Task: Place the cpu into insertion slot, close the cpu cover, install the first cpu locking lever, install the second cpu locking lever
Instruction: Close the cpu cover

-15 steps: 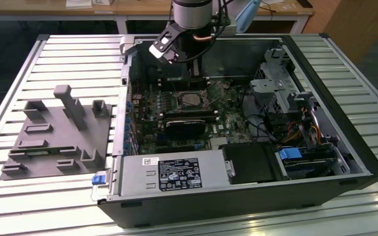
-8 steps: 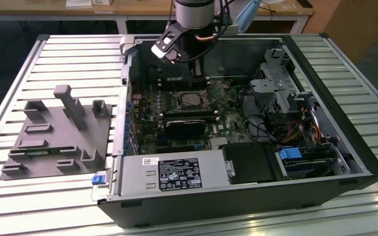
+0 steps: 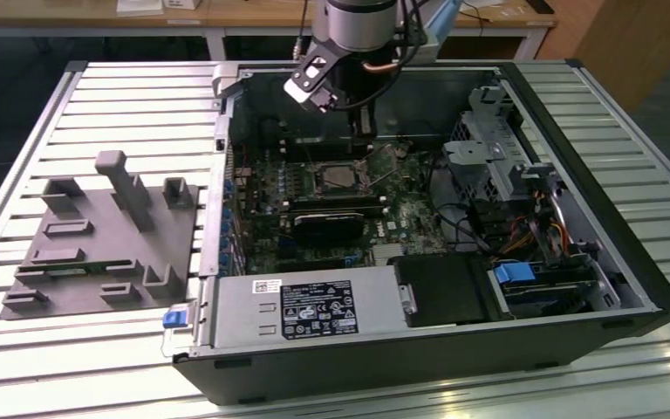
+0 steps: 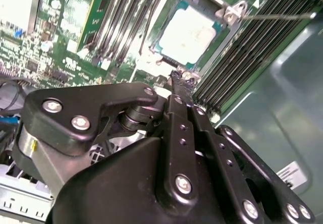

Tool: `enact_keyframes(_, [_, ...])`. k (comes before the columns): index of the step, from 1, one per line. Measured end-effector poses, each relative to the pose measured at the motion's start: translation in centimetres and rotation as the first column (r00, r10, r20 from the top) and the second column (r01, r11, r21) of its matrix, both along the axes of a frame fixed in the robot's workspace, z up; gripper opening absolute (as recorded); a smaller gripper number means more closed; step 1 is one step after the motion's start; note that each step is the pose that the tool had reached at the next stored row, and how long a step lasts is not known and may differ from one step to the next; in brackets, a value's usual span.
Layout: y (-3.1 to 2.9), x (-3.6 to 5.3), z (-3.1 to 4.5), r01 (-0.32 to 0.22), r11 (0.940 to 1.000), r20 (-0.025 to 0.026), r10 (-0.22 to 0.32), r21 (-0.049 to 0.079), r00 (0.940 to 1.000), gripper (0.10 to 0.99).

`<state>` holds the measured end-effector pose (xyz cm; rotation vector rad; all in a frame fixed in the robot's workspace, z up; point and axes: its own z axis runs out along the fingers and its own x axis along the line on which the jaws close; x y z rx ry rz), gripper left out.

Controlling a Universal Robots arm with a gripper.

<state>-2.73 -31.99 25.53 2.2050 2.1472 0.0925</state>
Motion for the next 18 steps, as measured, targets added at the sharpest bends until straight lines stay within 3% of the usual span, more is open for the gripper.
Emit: enact_keyframes(18, [0.03, 4.41, 0.0, 0.0, 1.0, -0.0004, 0.0, 0.0, 1.0, 0.102])
